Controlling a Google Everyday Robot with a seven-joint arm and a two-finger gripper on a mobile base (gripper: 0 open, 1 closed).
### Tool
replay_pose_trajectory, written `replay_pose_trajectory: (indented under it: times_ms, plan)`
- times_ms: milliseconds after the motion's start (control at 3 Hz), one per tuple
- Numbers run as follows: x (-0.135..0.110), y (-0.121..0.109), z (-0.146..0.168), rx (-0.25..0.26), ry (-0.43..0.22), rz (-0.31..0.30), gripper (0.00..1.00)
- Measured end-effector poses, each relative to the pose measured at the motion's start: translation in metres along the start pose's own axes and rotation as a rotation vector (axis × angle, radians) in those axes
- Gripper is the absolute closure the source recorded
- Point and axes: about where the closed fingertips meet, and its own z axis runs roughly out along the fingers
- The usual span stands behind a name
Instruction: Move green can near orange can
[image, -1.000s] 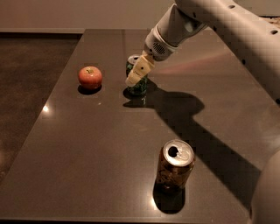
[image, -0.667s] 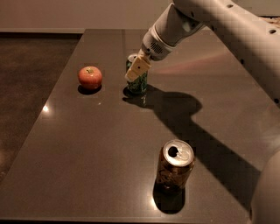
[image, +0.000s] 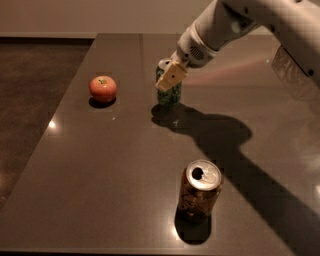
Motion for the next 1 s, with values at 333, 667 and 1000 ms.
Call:
replay_pose_trajectory:
  times_ms: [333, 667, 1000]
  plan:
    - [0.016, 0.019, -0.024, -0.026, -0.021, -0.052, 1.0]
    - [0.038, 0.045, -0.046, -0.072, -0.045, -0.102, 1.0]
    - [0.057, 0.07, -0.063, -0.119, -0.072, -0.133, 1.0]
